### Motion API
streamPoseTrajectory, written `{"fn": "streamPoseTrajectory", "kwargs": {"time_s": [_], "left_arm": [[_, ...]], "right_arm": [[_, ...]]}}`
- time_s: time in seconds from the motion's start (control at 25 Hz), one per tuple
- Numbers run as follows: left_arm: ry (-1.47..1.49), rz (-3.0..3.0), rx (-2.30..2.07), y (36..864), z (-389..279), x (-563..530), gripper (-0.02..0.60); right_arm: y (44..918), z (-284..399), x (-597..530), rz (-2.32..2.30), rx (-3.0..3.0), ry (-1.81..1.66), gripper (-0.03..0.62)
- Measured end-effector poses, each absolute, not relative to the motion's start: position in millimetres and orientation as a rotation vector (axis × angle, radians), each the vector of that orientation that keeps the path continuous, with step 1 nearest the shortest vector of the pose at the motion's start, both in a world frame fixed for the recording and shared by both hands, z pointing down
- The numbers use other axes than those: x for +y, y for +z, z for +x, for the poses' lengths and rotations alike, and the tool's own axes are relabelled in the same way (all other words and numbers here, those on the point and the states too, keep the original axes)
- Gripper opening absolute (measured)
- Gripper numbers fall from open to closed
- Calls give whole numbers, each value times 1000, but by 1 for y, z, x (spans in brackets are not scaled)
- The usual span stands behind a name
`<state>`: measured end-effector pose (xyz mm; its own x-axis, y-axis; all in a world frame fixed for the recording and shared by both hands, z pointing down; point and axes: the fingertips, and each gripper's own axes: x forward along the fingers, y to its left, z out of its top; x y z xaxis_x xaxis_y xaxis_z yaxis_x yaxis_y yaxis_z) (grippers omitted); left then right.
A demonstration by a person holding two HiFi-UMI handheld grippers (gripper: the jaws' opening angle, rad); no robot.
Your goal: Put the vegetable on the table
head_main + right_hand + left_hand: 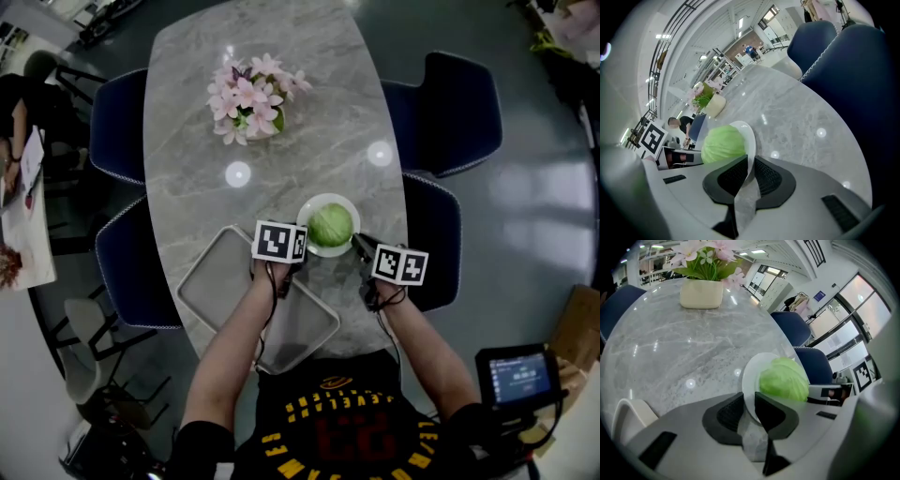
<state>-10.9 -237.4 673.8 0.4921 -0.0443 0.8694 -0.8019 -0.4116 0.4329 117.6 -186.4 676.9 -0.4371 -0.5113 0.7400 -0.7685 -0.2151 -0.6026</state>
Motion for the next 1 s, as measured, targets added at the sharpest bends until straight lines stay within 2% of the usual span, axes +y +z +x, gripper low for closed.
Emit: {"fn": "streamPoseTrajectory", "kwargs": {"time_s": [0.24, 0.36, 0.48, 0.76, 0.88, 1.0], "left_arm": [[1111, 1844, -826, 678, -26, -248, 101], [1075, 1923, -932, 659, -35, -260, 100], [903, 1997, -996, 619, -41, -271, 98], [403, 2182, -942, 501, -30, -244, 6], [276, 2273, -914, 453, -28, -226, 2], [156, 2327, -902, 413, -33, -200, 2]], "right_arm": [[670, 133, -186, 1627, -1777, 1506, 41], [648, 135, -187, 1669, -1851, 1459, 41], [610, 122, -203, 1699, -2024, 1444, 41], [496, 74, -220, 1648, -2445, 1167, 41], [450, 52, -220, 1583, -2581, 996, 41], [413, 26, -206, 1500, -2687, 939, 5]]}}
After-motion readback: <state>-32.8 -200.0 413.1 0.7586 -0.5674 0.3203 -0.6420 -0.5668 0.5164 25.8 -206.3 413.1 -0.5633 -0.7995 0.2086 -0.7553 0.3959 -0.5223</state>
